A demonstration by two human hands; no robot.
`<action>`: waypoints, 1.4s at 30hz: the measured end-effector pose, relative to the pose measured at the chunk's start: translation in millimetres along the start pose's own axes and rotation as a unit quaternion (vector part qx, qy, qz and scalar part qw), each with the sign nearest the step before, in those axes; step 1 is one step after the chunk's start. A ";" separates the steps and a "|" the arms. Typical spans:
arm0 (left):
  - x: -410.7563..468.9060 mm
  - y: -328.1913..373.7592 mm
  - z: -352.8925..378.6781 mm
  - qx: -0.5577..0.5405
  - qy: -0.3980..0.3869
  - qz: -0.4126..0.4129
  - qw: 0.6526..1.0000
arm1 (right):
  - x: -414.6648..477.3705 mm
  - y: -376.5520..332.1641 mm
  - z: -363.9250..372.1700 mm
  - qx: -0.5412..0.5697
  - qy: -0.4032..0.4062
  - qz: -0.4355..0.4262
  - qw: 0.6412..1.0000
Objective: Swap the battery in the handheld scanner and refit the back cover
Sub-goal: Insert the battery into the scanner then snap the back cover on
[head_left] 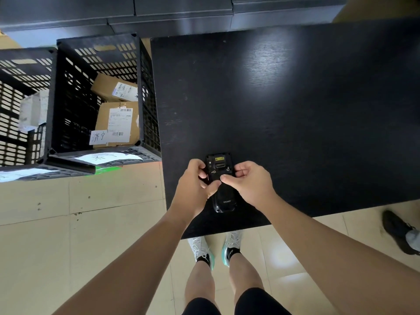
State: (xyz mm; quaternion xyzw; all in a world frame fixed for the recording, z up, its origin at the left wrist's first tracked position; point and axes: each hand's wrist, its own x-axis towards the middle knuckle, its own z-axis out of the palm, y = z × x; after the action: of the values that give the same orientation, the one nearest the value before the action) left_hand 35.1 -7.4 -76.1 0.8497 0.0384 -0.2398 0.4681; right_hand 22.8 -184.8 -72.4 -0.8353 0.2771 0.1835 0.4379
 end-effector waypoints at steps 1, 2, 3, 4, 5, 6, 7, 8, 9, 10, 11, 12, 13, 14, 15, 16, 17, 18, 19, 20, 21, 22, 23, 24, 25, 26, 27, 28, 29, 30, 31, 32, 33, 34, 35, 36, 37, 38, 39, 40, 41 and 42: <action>-0.5 1.3 1.0 -0.009 0.006 -0.006 1.000 | 0.6 1.2 -4.2 0.000 -0.006 -0.011 1.000; -0.5 3.5 1.4 -0.010 0.007 -0.008 1.000 | 1.7 2.3 -9.3 -0.005 -0.010 -0.030 0.999; 0.2 6.1 1.7 -0.009 0.003 -0.007 1.000 | 3.2 3.5 -15.0 -0.018 -0.012 -0.057 0.998; 1.4 8.4 1.7 -0.010 -0.002 -0.009 1.000 | 5.8 4.2 -20.9 -0.040 -0.012 -0.096 0.994; 2.8 10.3 2.2 -0.009 -0.009 -0.013 1.000 | 9.2 4.4 -26.8 -0.067 -0.014 -0.143 0.987; 4.1 11.9 3.0 0.002 -0.013 -0.015 1.000 | 13.2 3.6 -32.4 -0.096 -0.022 -0.190 0.977; 5.3 13.2 4.4 0.022 -0.015 -0.014 1.000 | 17.7 1.8 -37.3 -0.124 -0.037 -0.231 0.964; 6.0 14.2 6.3 0.045 -0.015 -0.011 0.999 | 22.6 -1.0 -41.3 -0.149 -0.058 -0.263 0.951; 6.1 15.0 8.3 0.063 -0.013 -0.006 0.998 | 27.5 -4.0 -44.1 -0.171 -0.080 -0.291 0.938; 6.0 15.7 10.2 0.071 -0.011 -0.004 0.997 | 32.4 -6.7 -45.9 -0.190 -0.101 -0.316 0.924; 5.6 16.3 12.0 0.071 -0.007 -0.005 0.997 | 36.6 -8.9 -46.7 -0.206 -0.120 -0.340 0.910; 5.2 16.8 13.3 0.064 -0.004 -0.009 0.998 | 40.3 -10.6 -46.9 -0.221 -0.138 -0.359 0.896; 5.0 17.3 14.5 0.057 -0.001 -0.014 0.998 | 43.4 -11.4 -46.9 -0.236 -0.153 -0.373 0.884; 4.7 17.6 15.2 0.052 0.002 -0.018 0.998 | 46.3 -12.1 -47.0 -0.247 -0.167 -0.384 0.874; 4.7 17.9 15.6 0.048 0.004 -0.022 0.999 | 48.7 -12.5 -47.1 -0.254 -0.178 -0.392 0.866; 4.7 18.0 16.1 0.046 0.005 -0.025 0.999 | 50.8 -12.9 -47.4 -0.256 -0.187 -0.400 0.860; 4.7 17.8 16.6 0.043 0.006 -0.028 0.999 | 52.6 -13.1 -47.7 -0.258 -0.195 -0.406 0.855; 4.4 17.3 17.2 0.040 0.007 -0.031 0.999 | 54.0 -13.6 -48.2 -0.261 -0.202 -0.410 0.851; 4.4 16.6 17.7 0.037 0.009 -0.033 0.999 | 55.0 -14.2 -48.7 -0.263 -0.209 -0.412 0.847; 4.5 15.9 18.1 0.035 0.010 -0.035 0.999 | 55.9 -15.2 -49.1 -0.266 -0.216 -0.414 0.843; 4.8 15.2 18.4 0.034 0.012 -0.036 0.999 | 56.7 -16.5 -49.5 -0.270 -0.222 -0.418 0.839; 5.0 14.7 18.5 0.033 0.013 -0.037 0.999 | 57.8 -18.1 -49.6 -0.277 -0.228 -0.423 0.832; 5.4 14.4 18.7 0.031 0.014 -0.039 0.999 | 58.9 -19.9 -49.4 -0.286 -0.232 -0.430 0.824; 5.5 14.0 18.8 0.028 0.014 -0.040 0.999 | 60.3 -21.7 -49.0 -0.296 -0.237 -0.436 0.816; 5.9 13.7 19.0 0.026 0.016 -0.040 0.999 | 61.7 -23.6 -48.5 -0.308 -0.241 -0.442 0.807; 6.0 13.4 19.3 0.025 0.017 -0.040 0.999 | 63.1 -25.0 -48.1 -0.320 -0.245 -0.448 0.798; 6.0 13.2 19.6 0.024 0.019 -0.040 0.999 | 64.4 -26.2 -47.7 -0.331 -0.246 -0.454 0.790; 6.0 13.2 19.9 0.024 0.021 -0.040 0.999 | 65.5 -26.9 -47.6 -0.338 -0.248 -0.460 0.783; 6.1 13.1 20.3 0.023 0.023 -0.039 0.999 | 66.6 -27.5 -47.8 -0.345 -0.249 -0.465 0.776; 5.9 13.2 20.7 0.022 0.024 -0.040 0.999 | 67.4 -27.9 -48.2 -0.350 -0.251 -0.470 0.770; 5.6 13.4 21.1 0.021 0.026 -0.041 0.999 | 67.9 -28.2 -48.7 -0.355 -0.253 -0.473 0.766; 5.4 13.7 21.3 0.021 0.028 -0.042 0.999 | 68.2 -28.3 -49.0 -0.359 -0.253 -0.474 0.763; 5.3 13.8 21.7 0.020 0.031 -0.042 0.998 | 68.1 -28.3 -49.0 -0.360 -0.253 -0.475 0.762; 5.1 13.6 22.0 0.019 0.033 -0.042 0.998 | 67.8 -28.0 -48.9 -0.360 -0.252 -0.475 0.763; 5.2 13.4 22.4 0.019 0.034 -0.043 0.998 | 67.2 -27.6 -48.6 -0.357 -0.251 -0.472 0.766; 5.0 13.2 22.6 0.018 0.035 -0.043 0.998 | 66.3 -27.0 -48.2 -0.353 -0.251 -0.467 0.771; 5.1 13.0 22.8 0.017 0.034 -0.043 0.998 | 65.1 -26.2 -47.8 -0.348 -0.249 -0.461 0.778; 5.4 12.9 22.8 0.016 0.033 -0.044 0.998 | 63.8 -25.1 -47.3 -0.341 -0.245 -0.457 0.784; 5.5 12.7 22.8 0.013 0.032 -0.044 0.998 | 62.3 -23.7 -46.9 -0.334 -0.240 -0.453 0.791; 5.6 12.5 22.7 0.010 0.031 -0.044 0.998 | 60.9 -22.1 -46.1 -0.326 -0.236 -0.447 0.799; 5.7 12.3 22.6 0.007 0.030 -0.044 0.999 | 59.4 -20.5 -45.6 -0.317 -0.231 -0.437 0.810; 5.9 12.1 22.6 0.006 0.030 -0.043 0.999 | 57.9 -18.6 -45.1 -0.305 -0.226 -0.423 0.823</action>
State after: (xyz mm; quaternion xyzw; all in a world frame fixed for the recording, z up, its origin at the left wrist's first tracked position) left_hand 35.4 -33.5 -79.4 0.8570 0.0878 -0.2343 0.4506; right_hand 82.4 -231.3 -67.7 -0.8965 -0.2802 0.2396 0.2458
